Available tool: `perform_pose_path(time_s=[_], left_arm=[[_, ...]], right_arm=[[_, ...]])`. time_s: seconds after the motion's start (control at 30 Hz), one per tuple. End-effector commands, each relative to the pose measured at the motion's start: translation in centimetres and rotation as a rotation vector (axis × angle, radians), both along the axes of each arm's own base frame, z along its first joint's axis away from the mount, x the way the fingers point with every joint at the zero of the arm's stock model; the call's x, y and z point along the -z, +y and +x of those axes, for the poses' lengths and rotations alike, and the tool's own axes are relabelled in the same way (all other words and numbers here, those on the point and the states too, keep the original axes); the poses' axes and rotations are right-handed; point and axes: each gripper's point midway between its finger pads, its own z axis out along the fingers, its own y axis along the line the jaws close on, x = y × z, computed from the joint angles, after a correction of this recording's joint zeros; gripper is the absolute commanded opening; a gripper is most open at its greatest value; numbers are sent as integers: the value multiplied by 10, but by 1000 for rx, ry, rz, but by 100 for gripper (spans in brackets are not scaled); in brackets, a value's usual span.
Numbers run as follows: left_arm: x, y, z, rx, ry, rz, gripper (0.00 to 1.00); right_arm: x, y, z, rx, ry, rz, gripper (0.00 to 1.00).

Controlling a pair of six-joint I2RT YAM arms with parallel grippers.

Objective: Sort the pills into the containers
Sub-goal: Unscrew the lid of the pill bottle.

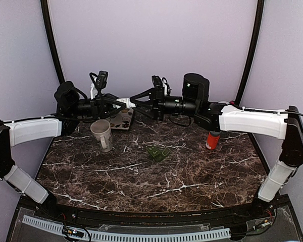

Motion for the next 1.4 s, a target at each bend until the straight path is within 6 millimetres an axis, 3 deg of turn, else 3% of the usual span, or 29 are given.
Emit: perform_pose_path(time_s=[0.0, 0.17, 0.27, 0.77, 1.37], left_arm=[[-9, 4, -11, 6, -44, -10, 0], [-11, 4, -9, -6, -42, -11, 0], [-14, 4, -10, 2, -27, -16, 0], [-42, 4, -20, 108, 81, -48, 0], [-41, 3, -27, 162, 133, -58, 0]], right_arm=[[-12, 2, 2, -16, -33, 9, 37], [-8, 5, 0, -36, -65, -21, 8], [-6, 5, 0, -41, -128, -61, 0], [12, 1, -5, -128, -741, -210, 1], [-3, -6, 0, -57, -925, -222, 12]])
